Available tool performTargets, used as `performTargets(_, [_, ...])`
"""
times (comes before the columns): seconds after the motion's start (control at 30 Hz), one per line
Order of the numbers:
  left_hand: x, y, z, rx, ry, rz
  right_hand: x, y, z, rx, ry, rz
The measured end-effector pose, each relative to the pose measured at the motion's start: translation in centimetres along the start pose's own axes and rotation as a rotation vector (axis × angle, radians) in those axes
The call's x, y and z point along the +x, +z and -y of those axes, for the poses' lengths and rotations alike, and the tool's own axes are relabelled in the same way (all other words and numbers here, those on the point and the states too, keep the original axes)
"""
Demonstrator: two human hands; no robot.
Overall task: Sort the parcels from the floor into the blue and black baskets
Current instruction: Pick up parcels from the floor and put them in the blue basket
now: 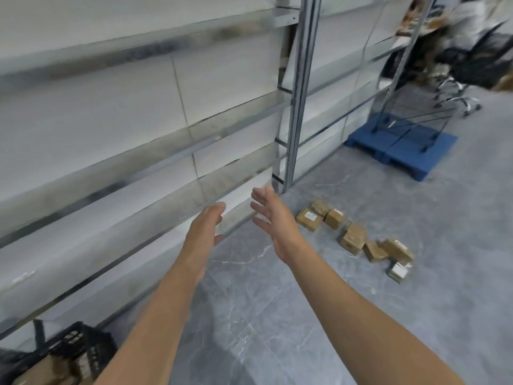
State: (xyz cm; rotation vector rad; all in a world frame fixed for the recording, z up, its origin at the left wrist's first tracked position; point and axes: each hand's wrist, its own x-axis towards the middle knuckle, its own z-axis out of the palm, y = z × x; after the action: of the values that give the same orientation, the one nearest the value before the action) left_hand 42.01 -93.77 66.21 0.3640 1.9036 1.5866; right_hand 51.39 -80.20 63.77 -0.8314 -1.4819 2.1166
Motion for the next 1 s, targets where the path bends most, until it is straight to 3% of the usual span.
performTargets(0.67, [22.6,19.0,0.4,0.197,-0.090,0.575,12.6,-15.6,-0.6,0.100,0.041,-0.574])
performTargets(1.0, [29.2,28.0,2.8,0.361,-0.198,0.762,16.0,-24.6,-1.8,0.156,0.092,-0.796])
